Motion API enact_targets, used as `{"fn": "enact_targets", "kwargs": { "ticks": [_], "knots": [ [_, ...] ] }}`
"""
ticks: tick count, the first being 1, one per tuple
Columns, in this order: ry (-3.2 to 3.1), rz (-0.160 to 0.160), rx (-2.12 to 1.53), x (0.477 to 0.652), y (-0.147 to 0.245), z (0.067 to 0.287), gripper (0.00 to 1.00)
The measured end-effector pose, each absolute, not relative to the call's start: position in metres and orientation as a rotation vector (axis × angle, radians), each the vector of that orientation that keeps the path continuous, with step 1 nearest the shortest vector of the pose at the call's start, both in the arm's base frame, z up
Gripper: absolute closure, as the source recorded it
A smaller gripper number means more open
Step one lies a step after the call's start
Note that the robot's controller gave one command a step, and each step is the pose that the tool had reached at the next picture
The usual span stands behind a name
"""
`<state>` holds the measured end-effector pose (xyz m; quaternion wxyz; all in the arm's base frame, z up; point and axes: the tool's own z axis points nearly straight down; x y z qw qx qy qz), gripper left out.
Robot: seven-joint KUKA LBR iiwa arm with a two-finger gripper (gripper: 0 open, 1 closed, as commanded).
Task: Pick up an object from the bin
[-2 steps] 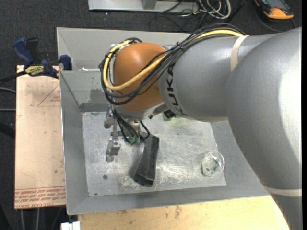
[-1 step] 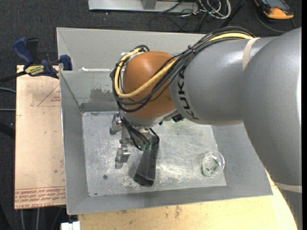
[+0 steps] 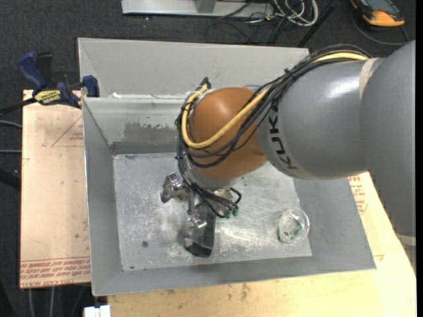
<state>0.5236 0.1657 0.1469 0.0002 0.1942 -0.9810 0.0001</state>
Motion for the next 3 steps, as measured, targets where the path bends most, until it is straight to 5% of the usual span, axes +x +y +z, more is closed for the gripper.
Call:
{"fn": "enact_targets", "kwargs": {
  "ticks": [2, 3],
  "knots": [
    [-3.126, -0.002, 0.322, 0.546, 0.137, 0.156, 0.0],
    [-3.08, -0.002, 0.629, 0.53, 0.129, 0.164, 0.0]
  ]
}}
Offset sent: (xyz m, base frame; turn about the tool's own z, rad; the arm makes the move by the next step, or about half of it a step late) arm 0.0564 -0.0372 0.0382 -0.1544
